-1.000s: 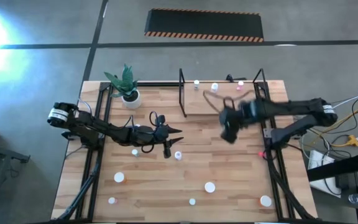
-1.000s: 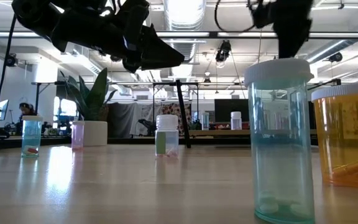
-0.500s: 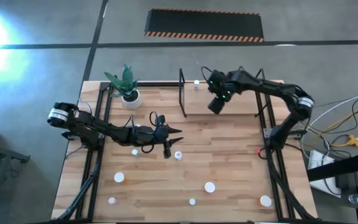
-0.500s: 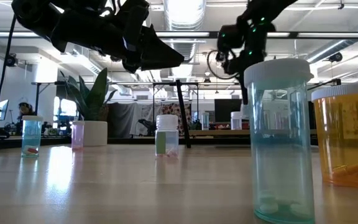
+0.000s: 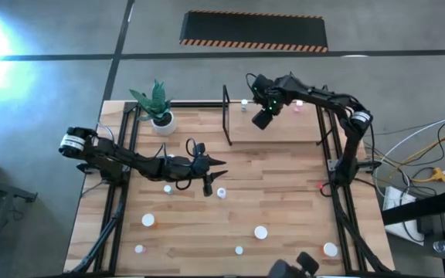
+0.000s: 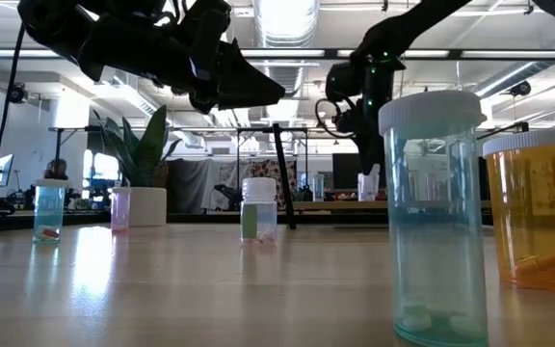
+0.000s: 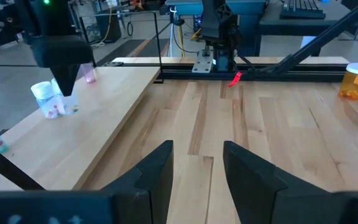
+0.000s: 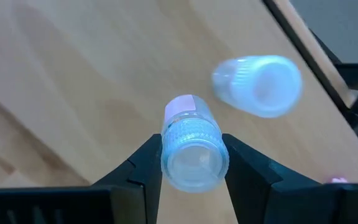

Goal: Pick and place medicine bottles onto shelf by color
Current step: Put the right transparent pill bottle on the shelf aligned with the other transparent pill bottle

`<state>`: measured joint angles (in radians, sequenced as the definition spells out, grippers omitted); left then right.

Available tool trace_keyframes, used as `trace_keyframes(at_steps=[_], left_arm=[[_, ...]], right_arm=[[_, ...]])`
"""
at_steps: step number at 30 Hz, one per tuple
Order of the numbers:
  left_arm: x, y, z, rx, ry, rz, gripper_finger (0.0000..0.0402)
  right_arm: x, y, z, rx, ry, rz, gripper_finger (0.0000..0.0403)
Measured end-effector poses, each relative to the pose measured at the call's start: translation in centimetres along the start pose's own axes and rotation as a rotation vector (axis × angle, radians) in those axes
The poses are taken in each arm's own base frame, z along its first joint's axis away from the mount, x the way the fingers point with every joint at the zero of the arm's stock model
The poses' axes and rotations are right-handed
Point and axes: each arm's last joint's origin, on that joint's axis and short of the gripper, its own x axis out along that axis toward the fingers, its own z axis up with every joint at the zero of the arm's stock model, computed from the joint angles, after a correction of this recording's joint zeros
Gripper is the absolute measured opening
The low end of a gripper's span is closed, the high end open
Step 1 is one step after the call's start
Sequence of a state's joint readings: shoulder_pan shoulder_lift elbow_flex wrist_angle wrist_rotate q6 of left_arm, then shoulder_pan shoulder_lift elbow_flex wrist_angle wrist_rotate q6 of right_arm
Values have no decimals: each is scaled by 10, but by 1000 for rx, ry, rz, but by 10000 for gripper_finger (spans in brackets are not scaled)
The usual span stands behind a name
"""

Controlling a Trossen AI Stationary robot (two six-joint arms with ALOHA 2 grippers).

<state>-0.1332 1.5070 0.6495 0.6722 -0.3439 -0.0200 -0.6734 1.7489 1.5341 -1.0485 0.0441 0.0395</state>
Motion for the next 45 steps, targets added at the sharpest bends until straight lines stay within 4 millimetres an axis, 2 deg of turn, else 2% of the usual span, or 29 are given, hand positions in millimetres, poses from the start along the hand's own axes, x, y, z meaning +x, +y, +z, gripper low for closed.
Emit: trace_keyframes(at_steps=[6,11,23,33,39,45], left_arm=[[0,0,1,0,-2,0,123],[0,0,1,0,-2,0,123],[0,0,1,-1,-4,0,123],[0,0,1,-1,-5,-1,123],[0,0,1,-1,-2,0,123],[0,0,1,-1,-3,0,123]], right_arm=[[-1,-18,2,63,-19,-10,129],[-1,-25,2,86,-20,-14,129],[4,-18,1,68,4,44,130],[15,-14,4,54,28,42,156],[13,-14,3,42,24,43,170],[4,-15,2,26,-10,43,200]])
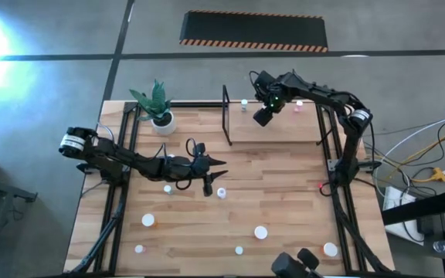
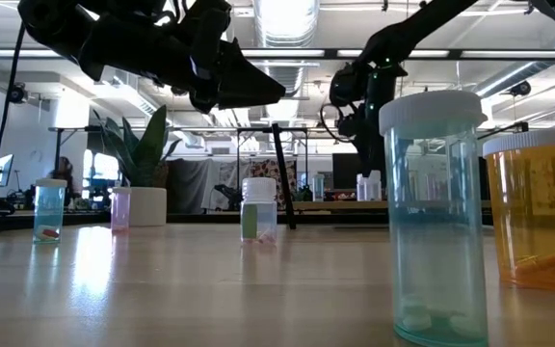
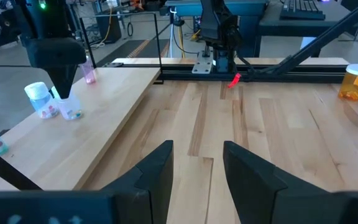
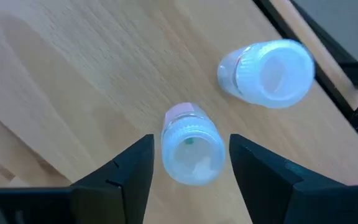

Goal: Pick and place medicine bottles onto shelf by color
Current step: Put the right transparent pill bottle on the shelf aligned with the other transparent pill bottle, then put the transparent pill bottle on the shelf aligned with the other transparent pill bottle

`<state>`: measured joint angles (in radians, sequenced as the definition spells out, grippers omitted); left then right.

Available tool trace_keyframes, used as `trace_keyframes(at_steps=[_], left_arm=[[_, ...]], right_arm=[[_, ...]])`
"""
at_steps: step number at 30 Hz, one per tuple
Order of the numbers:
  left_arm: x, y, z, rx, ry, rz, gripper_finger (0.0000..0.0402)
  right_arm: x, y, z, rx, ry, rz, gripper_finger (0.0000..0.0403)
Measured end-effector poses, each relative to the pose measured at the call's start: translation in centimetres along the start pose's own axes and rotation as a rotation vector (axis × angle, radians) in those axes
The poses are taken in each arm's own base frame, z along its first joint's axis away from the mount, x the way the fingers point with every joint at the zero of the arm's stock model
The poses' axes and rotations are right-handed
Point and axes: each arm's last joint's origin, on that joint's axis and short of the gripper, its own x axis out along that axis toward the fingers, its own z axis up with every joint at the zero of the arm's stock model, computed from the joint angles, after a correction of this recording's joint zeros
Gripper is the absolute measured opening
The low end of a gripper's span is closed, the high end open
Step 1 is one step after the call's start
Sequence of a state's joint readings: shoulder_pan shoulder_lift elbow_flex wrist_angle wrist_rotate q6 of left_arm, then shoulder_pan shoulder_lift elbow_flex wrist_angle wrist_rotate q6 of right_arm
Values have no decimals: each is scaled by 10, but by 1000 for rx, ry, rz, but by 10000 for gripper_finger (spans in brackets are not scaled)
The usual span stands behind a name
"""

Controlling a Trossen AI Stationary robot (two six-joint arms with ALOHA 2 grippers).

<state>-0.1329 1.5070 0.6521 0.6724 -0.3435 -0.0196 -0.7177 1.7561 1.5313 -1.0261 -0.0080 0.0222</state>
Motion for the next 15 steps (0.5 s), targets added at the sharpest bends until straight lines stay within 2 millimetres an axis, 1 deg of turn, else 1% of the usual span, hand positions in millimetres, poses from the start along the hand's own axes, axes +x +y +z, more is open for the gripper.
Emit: trace_keyframes(at_steps=[4,8,12,15], left_arm=[[0,0,0,0,0,0,123],[0,0,0,0,1,0,123],[0,0,0,0,1,0,123],[0,0,0,0,-1,0,123]], right_arm=[[-19,1,-3,-26,-58,2,209],[-45,5,-10,-39,-130,5,210],[-72,22,-29,-87,-212,15,207],[-80,42,-52,-143,-260,42,199]])
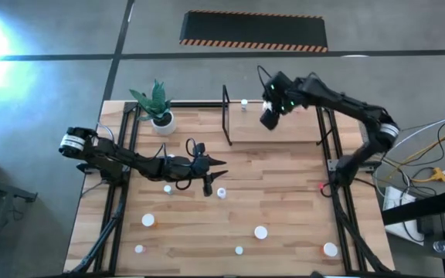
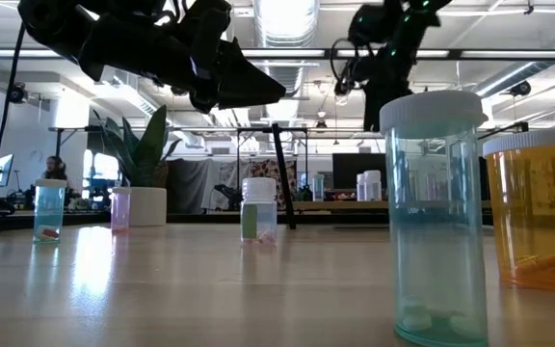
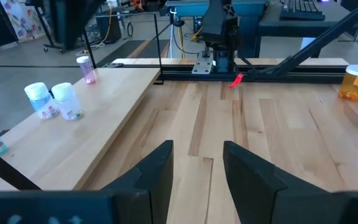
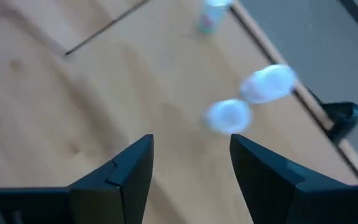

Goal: Pick and place medicine bottles onto shelf by color
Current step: Put the transparent pill bottle on the shelf aligned with the other transparent pill bottle

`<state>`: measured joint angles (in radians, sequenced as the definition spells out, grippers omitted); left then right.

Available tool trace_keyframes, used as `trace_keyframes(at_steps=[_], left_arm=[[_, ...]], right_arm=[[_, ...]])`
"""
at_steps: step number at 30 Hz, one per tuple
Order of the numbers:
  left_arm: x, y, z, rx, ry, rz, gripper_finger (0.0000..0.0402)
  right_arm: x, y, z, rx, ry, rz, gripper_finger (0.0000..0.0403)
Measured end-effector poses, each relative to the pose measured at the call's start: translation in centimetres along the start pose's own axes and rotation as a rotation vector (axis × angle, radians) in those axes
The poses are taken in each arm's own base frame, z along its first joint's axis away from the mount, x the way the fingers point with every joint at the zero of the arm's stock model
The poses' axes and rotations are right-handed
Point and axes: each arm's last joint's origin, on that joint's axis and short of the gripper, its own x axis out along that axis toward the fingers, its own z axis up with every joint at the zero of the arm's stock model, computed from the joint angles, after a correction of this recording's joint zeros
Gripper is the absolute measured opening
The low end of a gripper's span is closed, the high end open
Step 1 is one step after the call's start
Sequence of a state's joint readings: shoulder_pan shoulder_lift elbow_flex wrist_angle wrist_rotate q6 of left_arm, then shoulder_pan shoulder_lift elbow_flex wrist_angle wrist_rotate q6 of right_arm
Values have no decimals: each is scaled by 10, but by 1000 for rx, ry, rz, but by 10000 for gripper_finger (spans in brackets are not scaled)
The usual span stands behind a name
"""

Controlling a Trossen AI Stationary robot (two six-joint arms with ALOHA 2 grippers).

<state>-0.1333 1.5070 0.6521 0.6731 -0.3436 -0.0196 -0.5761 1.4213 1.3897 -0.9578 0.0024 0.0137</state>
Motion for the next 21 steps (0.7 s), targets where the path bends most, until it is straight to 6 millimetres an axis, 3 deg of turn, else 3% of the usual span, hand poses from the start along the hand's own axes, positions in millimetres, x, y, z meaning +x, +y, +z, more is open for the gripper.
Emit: trace_keyframes(at_steps=[5,11,17,21], left_arm=[[-1,-1,-1,1,2,-4,123],[-1,-2,-1,9,2,-6,123],[-9,-6,-7,105,127,-30,123],[-24,-10,-10,92,252,-53,123]], right_arm=[[-11,47,-45,-87,-116,84,186],[-4,101,-100,-218,-300,263,180],[19,144,-141,-405,-505,458,179],[43,161,-153,-395,-624,545,178]])
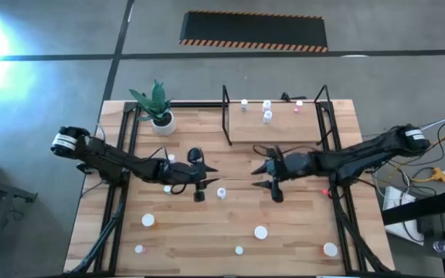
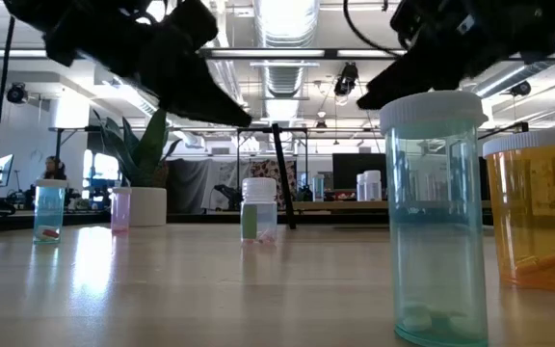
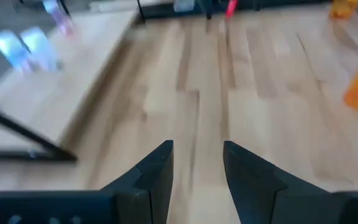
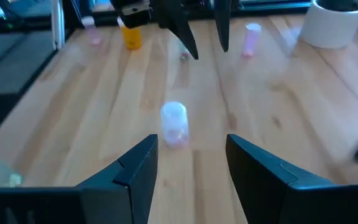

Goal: Pick and place medicine bottles onto shelf by color
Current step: Put the transparent pill bottle on the shelf aligned with the other transparent pill bottle

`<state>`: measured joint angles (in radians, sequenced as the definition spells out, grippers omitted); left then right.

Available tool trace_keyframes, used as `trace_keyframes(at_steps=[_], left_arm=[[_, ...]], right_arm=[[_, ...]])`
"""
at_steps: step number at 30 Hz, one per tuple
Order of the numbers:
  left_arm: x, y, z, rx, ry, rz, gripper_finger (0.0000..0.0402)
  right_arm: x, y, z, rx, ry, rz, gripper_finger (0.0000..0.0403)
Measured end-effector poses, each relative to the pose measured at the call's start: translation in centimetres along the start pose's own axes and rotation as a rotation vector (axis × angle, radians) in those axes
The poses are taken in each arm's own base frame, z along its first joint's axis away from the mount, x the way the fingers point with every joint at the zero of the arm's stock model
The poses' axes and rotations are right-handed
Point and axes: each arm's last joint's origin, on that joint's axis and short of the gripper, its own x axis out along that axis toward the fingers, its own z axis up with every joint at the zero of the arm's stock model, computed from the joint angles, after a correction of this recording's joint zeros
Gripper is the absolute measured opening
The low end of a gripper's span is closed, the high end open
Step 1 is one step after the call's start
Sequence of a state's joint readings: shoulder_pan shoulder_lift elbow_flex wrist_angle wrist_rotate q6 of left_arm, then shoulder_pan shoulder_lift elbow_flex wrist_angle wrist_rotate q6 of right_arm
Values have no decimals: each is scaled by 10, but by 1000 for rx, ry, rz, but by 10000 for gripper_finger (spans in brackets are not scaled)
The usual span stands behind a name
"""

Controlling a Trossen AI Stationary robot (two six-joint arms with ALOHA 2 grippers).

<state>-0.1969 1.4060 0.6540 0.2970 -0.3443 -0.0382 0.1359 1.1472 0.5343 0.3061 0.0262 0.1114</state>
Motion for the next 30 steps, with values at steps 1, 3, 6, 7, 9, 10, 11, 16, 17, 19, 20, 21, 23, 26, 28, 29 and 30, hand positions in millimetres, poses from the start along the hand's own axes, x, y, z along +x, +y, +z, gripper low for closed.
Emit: trace_keyframes(at_steps=[1,3,6,7,9,10,11,16,17,19,20,21,23,26,28,29,30], left_arm=[[-4,-1,-3,-18,26,-7,123],[-10,-3,-7,-57,76,-16,123],[-14,-6,-13,-109,95,-26,123],[-15,-8,-15,-113,98,-31,123],[-14,-9,-18,-126,108,-30,123],[-12,-9,-19,-127,105,-28,123],[-11,-9,-21,-126,105,-23,123],[-4,-10,-25,-136,69,-8,123],[-4,-10,-26,-134,72,-6,123],[-3,-10,-28,-132,76,-5,123],[-2,-11,-28,-133,73,-5,123],[-2,-11,-28,-134,71,-3,123],[-1,-11,-28,-134,69,-2,123],[0,-11,-27,-140,52,-5,123],[0,-11,-27,-141,44,-5,123],[0,-11,-26,-133,39,-4,123],[0,-11,-26,-127,34,-4,123]], right_arm=[[6,0,-5,4,-9,3,178],[18,-1,-14,4,-2,2,178],[38,-1,-23,-18,29,-2,183],[46,-1,-24,-24,42,-3,188],[61,-1,-27,-29,76,0,204],[69,0,-26,-36,81,8,213],[77,0,-27,-50,92,19,223],[111,1,-27,-127,120,30,270],[115,2,-26,-129,121,30,275],[124,2,-25,-129,120,30,279],[127,2,-25,-130,122,30,279],[131,2,-27,-133,128,30,276],[137,2,-26,-134,128,30,266],[145,3,-26,-133,127,29,242],[149,3,-26,-133,129,29,223],[151,3,-26,-134,128,30,213],[152,3,-26,-134,130,30,203]])
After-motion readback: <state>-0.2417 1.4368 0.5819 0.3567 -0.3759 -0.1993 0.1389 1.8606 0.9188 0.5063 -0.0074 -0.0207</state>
